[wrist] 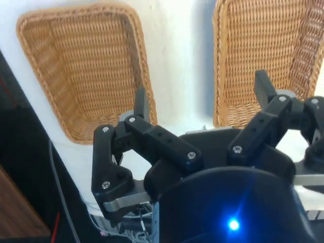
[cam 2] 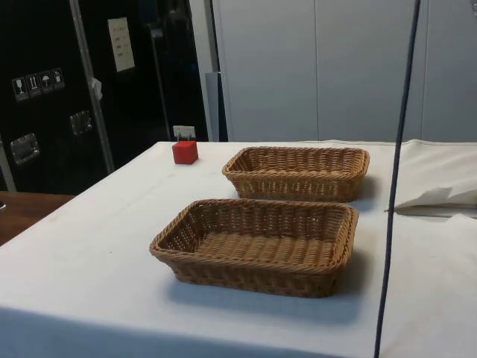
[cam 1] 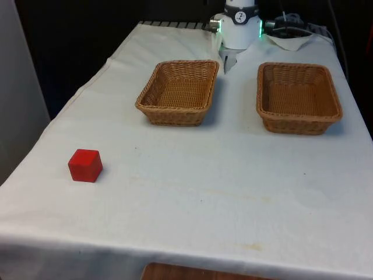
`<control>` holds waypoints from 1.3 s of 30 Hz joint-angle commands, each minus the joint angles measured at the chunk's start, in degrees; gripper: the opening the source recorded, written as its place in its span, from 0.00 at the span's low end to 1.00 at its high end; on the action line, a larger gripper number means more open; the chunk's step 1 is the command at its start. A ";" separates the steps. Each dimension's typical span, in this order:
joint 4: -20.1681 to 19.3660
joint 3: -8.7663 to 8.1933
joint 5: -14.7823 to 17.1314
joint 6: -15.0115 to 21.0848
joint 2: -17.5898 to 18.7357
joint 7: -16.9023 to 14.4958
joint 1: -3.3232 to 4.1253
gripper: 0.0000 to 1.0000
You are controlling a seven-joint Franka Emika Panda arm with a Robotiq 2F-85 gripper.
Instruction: Pick up the red cube and place it into the right basket.
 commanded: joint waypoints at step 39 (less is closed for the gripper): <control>3.55 -5.39 4.76 15.58 13.87 -14.78 -2.98 1.00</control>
